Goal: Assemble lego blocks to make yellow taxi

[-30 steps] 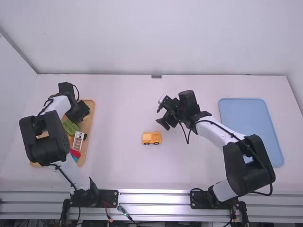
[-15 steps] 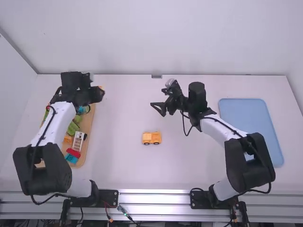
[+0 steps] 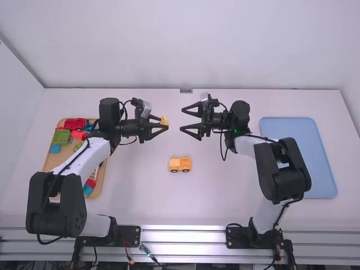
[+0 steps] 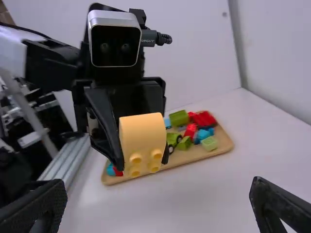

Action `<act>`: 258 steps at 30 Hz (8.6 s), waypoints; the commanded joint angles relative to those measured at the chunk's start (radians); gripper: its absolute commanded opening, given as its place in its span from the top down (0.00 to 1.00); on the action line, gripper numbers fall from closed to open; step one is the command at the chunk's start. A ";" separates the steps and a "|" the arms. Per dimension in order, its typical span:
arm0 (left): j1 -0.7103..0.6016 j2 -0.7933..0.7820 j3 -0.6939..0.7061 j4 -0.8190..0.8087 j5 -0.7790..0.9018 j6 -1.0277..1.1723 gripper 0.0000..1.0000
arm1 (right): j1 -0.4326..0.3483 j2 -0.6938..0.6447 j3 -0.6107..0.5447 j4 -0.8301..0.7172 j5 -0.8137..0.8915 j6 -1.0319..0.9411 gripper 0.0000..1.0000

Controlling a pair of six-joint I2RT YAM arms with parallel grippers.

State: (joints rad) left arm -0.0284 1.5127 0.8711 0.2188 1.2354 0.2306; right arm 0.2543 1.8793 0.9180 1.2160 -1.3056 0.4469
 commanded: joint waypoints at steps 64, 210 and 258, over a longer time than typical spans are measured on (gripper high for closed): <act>-0.050 0.124 -0.043 0.332 0.111 -0.180 0.01 | 0.030 0.010 0.097 -0.114 -0.055 0.008 0.89; -0.049 0.124 -0.048 0.242 -0.288 -0.212 0.01 | -0.034 -0.140 0.223 -1.699 0.800 0.407 0.01; -0.092 0.124 -0.076 0.002 -0.073 0.595 0.01 | -0.138 -0.154 0.071 -1.656 0.459 -1.867 0.01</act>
State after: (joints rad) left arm -0.0929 1.6318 0.8181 0.2226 1.1301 0.7807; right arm 0.1062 1.7370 1.0210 -0.4511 -0.8547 -1.4021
